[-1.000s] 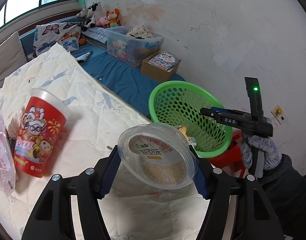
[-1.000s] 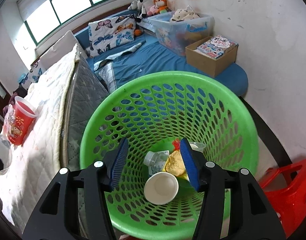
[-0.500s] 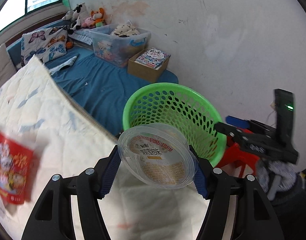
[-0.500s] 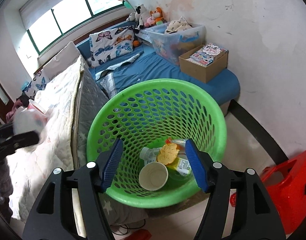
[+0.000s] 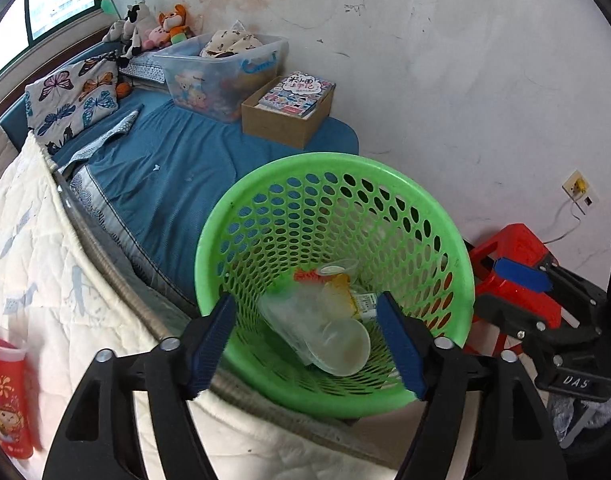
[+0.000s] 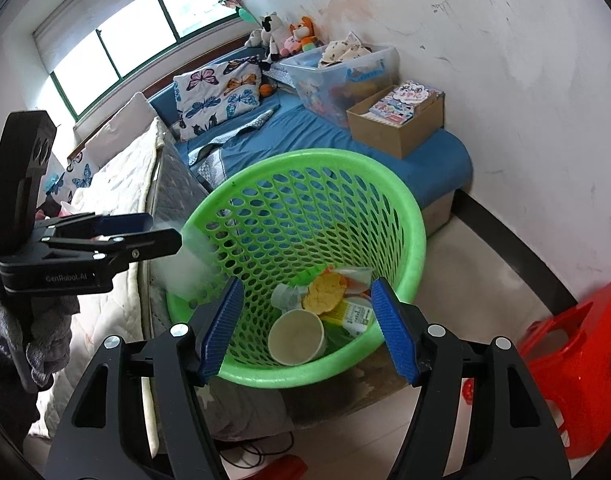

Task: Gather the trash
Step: 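Carry the clear tub over the green basket and open the left gripper, then move both grippers back over the bed toward the pink bag and red cup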

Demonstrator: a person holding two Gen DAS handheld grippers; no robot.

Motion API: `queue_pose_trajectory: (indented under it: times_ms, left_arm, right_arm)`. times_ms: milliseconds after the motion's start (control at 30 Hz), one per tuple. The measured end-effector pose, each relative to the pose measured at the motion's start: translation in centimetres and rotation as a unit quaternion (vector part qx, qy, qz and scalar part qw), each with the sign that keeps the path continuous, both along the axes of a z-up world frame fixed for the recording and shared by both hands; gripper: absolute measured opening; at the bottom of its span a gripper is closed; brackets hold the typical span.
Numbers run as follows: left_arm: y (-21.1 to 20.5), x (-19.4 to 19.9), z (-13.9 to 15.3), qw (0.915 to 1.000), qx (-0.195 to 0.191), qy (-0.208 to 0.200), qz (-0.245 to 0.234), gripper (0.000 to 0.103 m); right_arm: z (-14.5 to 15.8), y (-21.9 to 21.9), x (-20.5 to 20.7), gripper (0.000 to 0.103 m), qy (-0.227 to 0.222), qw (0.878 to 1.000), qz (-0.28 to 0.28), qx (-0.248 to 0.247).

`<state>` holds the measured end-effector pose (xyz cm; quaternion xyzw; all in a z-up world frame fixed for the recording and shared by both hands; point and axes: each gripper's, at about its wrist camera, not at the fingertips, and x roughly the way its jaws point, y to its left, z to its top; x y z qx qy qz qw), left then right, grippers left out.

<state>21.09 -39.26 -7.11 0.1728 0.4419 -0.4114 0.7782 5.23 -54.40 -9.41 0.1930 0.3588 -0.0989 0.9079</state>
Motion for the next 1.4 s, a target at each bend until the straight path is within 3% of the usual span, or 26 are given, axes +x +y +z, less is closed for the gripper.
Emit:
queue_pose_trajectory:
  times_ms: [400,900,1100,1400]
  left_arm:
    - [3.6,-0.4,1.7,0.9992,-0.028,-0.011,0.027,0.075]
    - [15.8,-1.5,4.2,0.9908,-0.058,-0.046,0.114,0.075]
    - [21.6,-0.4,5.8,0.9812,-0.064,-0.072,0.167,0.075]
    - [31.0,3.4,7.3,0.9478,-0.059,-0.11,0.293,0.075]
  right_arm:
    - [0.7,0.8,-0.4,0.067,-0.008,1.0,0.005,0.003]
    - [2.9,6.0,2.1,0.073,-0.028,0.997,0.066,-0.007]
    - [3.5,8.7,3.7,0.074,-0.028,0.995,0.097,-0.01]
    - [4.4,12.8,5.9,0.074,-0.032,0.99,0.14,-0.011]
